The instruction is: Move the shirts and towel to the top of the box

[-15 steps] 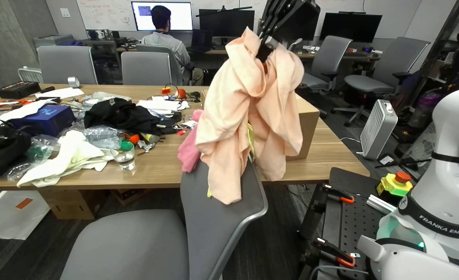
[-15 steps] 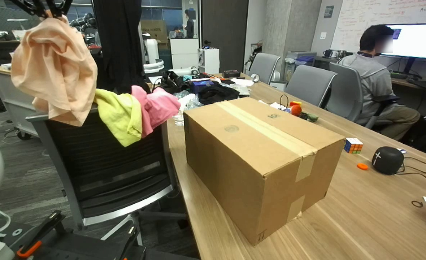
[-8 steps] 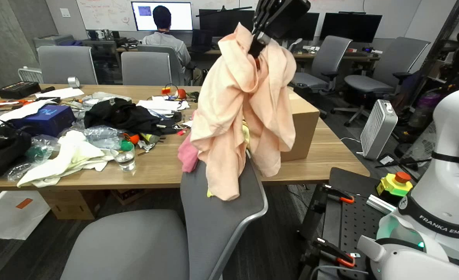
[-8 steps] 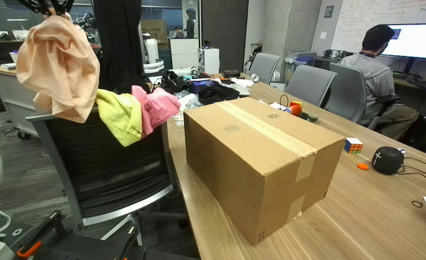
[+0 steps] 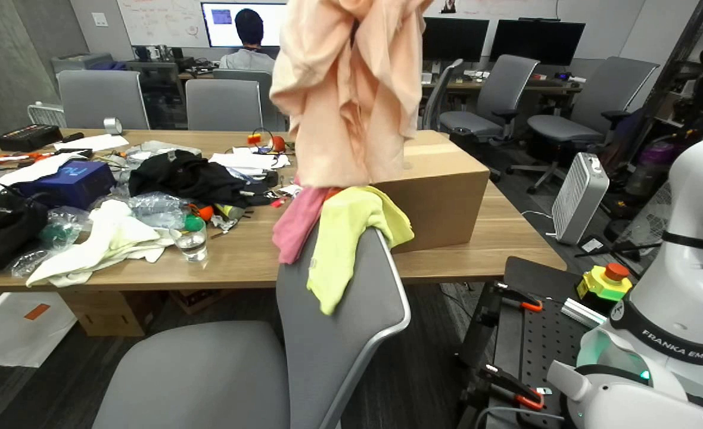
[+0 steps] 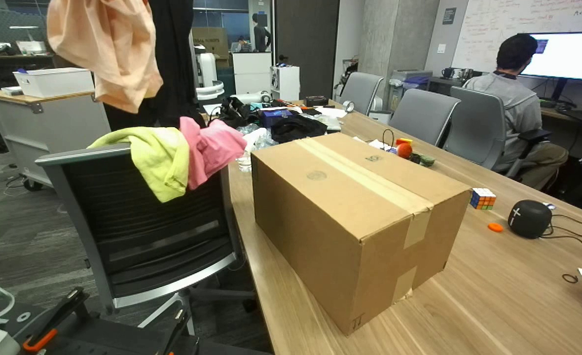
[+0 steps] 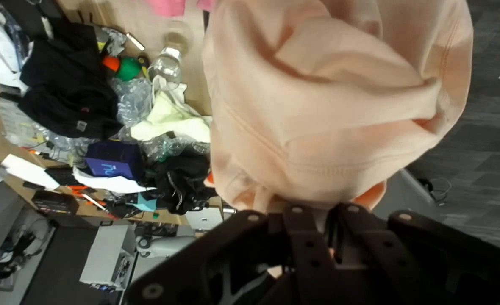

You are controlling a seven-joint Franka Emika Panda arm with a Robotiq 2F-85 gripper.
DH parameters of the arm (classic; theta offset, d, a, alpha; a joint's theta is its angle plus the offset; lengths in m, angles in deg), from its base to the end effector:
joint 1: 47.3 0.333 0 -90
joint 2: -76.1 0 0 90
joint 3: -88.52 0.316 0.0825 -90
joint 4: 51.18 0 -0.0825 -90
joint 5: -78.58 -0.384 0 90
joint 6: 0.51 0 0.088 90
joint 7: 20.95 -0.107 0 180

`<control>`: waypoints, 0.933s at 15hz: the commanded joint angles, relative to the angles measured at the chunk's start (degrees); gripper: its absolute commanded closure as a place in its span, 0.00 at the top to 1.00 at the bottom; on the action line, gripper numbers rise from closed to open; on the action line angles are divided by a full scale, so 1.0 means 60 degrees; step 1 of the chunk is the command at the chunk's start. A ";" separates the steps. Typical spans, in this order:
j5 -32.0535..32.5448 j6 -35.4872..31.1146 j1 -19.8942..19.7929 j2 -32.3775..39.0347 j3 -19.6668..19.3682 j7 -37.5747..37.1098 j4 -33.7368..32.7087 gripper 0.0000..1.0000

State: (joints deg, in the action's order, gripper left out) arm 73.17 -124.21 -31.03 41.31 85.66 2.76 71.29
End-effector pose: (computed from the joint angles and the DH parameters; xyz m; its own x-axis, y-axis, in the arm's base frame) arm 0.3919 0.0902 0.7027 0.6369 0.5040 0.5834 0.5445 -0.8298 0.1224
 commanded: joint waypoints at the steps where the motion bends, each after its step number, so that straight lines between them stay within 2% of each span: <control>1: -0.0105 0.0586 -0.0485 0.0624 -0.0091 -0.0308 -0.1768 0.03; 4: 0.0049 0.0595 -0.1049 0.1049 -0.0312 -0.0552 -0.2450 0.03; 7: 0.0489 0.0321 -0.1893 0.1554 -0.0538 -0.0920 -0.2681 0.03; 14: 0.1878 -0.1116 -0.3850 0.2787 -0.1399 -0.1640 -0.2988 0.03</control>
State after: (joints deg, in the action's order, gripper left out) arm 81.74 -127.48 -50.68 54.93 78.67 -4.47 57.13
